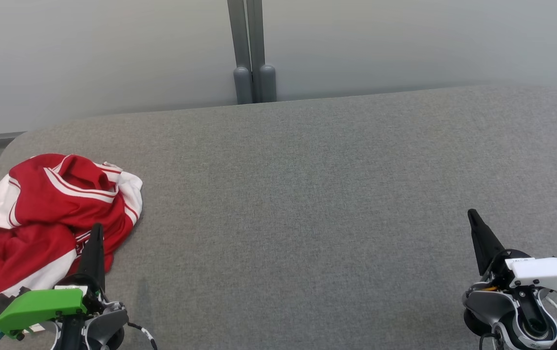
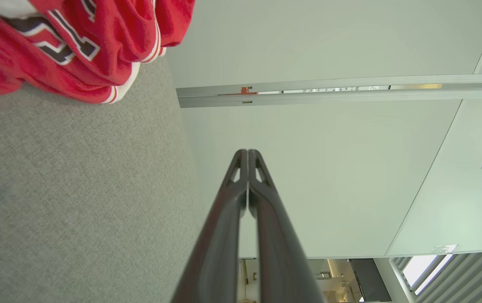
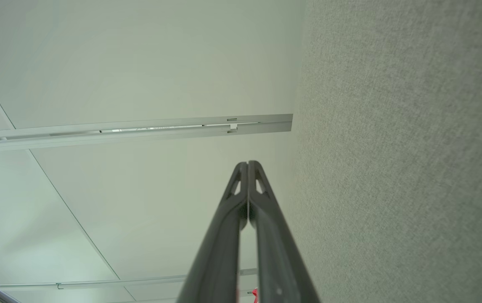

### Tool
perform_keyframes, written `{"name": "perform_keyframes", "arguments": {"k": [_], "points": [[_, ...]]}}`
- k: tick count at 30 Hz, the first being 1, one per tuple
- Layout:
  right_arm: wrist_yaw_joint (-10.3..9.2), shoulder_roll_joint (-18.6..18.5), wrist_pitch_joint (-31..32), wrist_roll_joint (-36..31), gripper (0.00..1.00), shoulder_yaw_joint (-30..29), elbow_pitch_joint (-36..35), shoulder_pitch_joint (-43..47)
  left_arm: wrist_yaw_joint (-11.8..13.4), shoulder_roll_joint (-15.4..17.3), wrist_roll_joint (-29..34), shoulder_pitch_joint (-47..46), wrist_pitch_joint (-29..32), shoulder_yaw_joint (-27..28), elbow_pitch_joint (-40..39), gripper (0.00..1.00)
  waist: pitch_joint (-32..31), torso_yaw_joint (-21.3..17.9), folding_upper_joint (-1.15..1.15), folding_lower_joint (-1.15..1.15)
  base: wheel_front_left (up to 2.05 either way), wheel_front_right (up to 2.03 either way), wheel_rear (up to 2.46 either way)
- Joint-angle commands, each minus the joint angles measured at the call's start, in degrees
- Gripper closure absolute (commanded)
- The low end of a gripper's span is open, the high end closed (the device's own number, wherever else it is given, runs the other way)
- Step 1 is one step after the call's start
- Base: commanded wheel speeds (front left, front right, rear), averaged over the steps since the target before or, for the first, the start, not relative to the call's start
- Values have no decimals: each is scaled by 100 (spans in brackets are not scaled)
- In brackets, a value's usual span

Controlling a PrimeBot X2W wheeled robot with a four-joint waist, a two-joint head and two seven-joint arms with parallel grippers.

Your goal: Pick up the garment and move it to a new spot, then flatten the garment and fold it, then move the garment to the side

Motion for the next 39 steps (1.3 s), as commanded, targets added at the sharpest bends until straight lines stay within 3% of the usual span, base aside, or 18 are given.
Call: {"name": "perform_keyframes", "arguments": {"k": [1, 4, 5, 22, 39], "points": [[7, -12, 8, -3, 100, 1, -26, 58, -29, 48, 16, -79, 20, 12, -7, 100, 0, 0, 0, 0, 0, 0, 0], [7, -12, 8, -3, 100, 1, -26, 58, -29, 48, 16, -79, 20, 12, -7, 100, 0, 0, 0, 0, 0, 0, 0], [0, 0, 0, 1, 0, 1, 2, -1, 1, 0, 0, 0, -1, 0, 1, 0, 0, 0, 0, 0, 0, 0, 0], [0, 27, -397, 13, 0, 383, -153, -33, 5, -28, 201, 115, -398, -194, -155, 0, 16, 8, 0, 0, 0, 0, 0], [2, 15, -805, -1034, 0, 600, -600, -121, 0, -14, 1337, 135, -803, -212, -434, 0, 32, -5, 0, 0, 0, 0, 0]]}}
